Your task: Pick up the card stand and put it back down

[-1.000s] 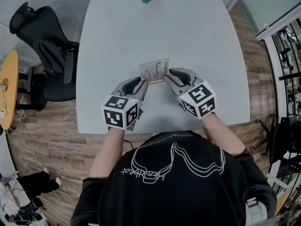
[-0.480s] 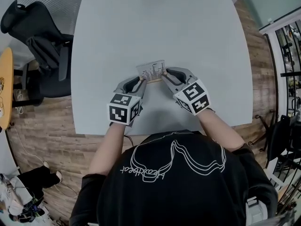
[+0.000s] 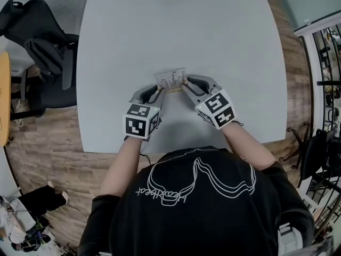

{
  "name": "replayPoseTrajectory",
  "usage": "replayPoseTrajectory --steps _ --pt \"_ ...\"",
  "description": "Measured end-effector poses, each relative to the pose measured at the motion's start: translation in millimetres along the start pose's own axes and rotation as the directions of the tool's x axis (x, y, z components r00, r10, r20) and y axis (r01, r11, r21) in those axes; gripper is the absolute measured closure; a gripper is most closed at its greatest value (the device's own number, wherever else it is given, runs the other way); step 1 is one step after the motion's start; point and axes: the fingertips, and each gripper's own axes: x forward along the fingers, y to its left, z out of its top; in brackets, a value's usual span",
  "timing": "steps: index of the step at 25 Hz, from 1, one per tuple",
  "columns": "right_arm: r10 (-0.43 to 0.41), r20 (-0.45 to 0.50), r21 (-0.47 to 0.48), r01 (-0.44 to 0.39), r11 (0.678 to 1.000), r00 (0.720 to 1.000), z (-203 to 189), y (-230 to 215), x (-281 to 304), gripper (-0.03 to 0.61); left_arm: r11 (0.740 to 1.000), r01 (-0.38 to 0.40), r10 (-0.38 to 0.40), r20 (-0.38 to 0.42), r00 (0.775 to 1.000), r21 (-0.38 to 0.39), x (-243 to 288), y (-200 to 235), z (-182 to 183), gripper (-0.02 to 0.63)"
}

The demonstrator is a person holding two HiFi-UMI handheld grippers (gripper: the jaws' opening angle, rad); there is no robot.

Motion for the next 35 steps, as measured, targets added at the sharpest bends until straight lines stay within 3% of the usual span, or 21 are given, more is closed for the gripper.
replayPoseTrajectory --steps 19,28,35 --pt "-0.040 -0.028 0.004 0.040 0.999 0.999 -16.4 1.4 6.9 0.474 1.000 0.014 -0.013 -0.013 1.000 0.024 7.1 1.1 -10.5 0.520" --pt "-0.065 -0.046 0.036 0.067 0.997 0.997 -20.5 1.8 2.2 0.407 0.999 0.027 -0.027 0.038 0.999 -0.017 1.0 3.5 -8.4 0.516" --pt "-0.103 0.033 0.086 0.100 0.991 0.994 -0.8 2.5 -26.7 0.396 0.999 0.022 -0.017 0.104 0.994 -0.048 -27.4 -1.1 -0.4 0.485"
